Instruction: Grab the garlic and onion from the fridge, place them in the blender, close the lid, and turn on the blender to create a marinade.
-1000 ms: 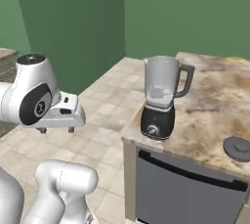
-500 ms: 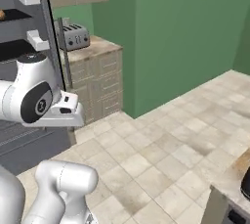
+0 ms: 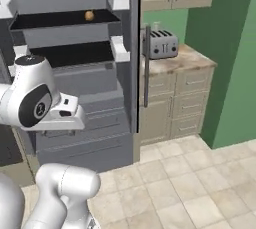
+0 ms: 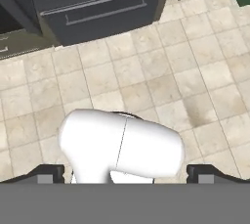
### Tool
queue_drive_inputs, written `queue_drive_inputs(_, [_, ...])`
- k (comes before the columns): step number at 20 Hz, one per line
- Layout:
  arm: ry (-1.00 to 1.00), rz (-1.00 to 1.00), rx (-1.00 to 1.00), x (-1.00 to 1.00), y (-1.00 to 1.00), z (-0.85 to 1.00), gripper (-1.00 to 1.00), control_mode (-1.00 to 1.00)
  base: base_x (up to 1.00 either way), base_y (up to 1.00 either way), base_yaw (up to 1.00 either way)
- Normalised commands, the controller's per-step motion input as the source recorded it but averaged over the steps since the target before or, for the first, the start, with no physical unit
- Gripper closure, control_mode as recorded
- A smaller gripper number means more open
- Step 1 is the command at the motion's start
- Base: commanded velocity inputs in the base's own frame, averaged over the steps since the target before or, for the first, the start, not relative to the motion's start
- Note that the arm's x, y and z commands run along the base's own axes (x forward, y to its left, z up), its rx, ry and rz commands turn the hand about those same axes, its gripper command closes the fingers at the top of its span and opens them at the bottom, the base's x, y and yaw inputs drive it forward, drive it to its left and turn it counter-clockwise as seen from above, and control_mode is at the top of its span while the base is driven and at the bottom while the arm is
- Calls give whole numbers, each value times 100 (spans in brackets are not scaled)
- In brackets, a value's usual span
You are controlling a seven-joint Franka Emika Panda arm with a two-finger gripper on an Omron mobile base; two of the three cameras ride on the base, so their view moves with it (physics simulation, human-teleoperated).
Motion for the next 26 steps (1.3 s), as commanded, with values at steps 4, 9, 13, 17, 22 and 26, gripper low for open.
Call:
queue_drive_inputs(4, [0, 0, 0, 0, 0, 0, -100, 100, 100, -10, 51])
queue_drive_inputs(9, [0, 0, 0, 0, 0, 0, -100, 100, 92, -10, 51])
queue_drive_inputs(13, [0, 0, 0, 0, 0, 0, -100, 100, 62, -36, 50])
queue_drive_inputs(17, [0, 0, 0, 0, 0, 0, -100, 100, 43, -43, 37])
queue_drive_inputs(22, [0, 0, 0, 0, 0, 0, -100, 100, 48, -48, 23])
queue_drive_inputs(26, [0, 0, 0, 0, 0, 0, -100, 100, 52, -18, 2])
